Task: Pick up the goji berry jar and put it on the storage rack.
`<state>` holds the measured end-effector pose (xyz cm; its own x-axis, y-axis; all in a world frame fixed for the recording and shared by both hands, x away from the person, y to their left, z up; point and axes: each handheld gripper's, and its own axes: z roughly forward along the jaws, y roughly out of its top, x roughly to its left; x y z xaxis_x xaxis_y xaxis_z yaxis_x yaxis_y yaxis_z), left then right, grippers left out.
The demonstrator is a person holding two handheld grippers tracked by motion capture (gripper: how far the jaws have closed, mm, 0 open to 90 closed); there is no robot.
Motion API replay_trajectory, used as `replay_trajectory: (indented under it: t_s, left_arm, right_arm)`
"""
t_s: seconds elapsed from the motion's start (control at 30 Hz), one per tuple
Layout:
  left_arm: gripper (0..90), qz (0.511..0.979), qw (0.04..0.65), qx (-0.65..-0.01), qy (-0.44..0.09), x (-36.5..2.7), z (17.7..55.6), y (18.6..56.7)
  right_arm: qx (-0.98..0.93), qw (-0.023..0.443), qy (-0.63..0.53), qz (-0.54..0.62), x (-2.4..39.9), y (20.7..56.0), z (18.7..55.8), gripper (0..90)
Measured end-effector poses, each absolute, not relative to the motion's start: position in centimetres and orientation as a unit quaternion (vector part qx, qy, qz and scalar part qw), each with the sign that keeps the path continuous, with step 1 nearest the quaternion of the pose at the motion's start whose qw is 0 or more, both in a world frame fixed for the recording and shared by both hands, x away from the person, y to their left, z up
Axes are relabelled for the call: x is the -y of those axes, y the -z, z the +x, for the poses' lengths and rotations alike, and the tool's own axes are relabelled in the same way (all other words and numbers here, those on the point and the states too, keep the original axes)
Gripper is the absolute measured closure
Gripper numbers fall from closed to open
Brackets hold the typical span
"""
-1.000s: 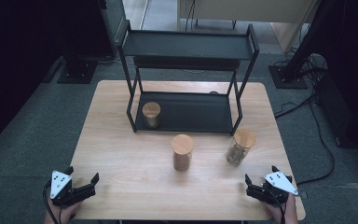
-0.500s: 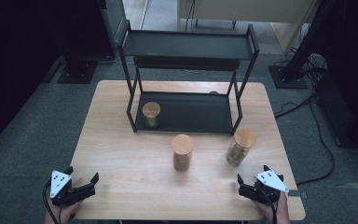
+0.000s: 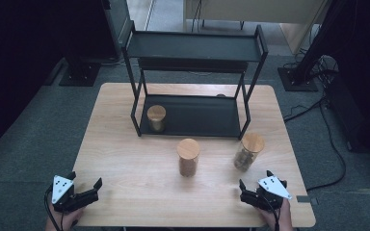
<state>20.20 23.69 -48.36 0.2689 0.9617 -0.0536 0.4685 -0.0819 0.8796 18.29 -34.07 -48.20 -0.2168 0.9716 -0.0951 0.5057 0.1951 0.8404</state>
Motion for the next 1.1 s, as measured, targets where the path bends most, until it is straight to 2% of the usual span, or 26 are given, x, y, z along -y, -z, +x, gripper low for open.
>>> replay_trajectory:
  t_s: [1.1]
  left_arm:
    - [0.5,0.677,0.424,-0.527,-0.292,-23.6,20.2,48.4]
  right_arm:
    - [-0.71,0.307,-0.38,0.507,29.5,48.0,17.9,0.3]
